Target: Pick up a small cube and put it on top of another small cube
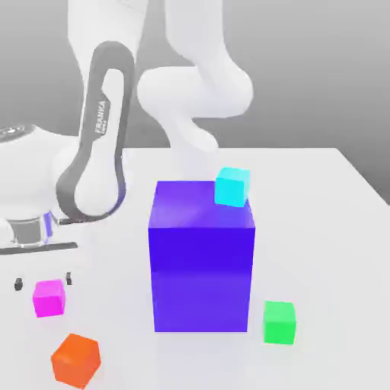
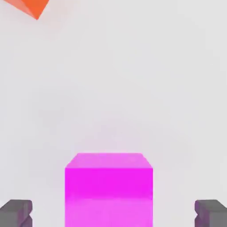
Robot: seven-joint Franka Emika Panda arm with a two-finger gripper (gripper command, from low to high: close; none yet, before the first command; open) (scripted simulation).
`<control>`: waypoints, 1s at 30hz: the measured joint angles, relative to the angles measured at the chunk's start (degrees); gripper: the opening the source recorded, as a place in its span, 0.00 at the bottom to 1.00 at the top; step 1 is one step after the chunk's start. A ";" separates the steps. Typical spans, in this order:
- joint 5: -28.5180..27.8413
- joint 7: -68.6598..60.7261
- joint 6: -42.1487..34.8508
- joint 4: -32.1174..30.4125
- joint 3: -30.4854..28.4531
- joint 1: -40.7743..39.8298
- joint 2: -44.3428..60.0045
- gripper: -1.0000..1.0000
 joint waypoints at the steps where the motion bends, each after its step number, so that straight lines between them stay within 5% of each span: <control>1: 1.31 -1.05 0.61 0.34 1.51 -1.28 0.94 0.00; 8: 1.08 -0.85 0.37 0.27 1.24 -1.03 0.75 0.00; 15: -16.61 12.06 -6.02 -3.49 -12.62 9.64 -10.08 0.00; 30: -32.64 -10.47 -20.66 10.67 2.45 26.19 -16.40 0.00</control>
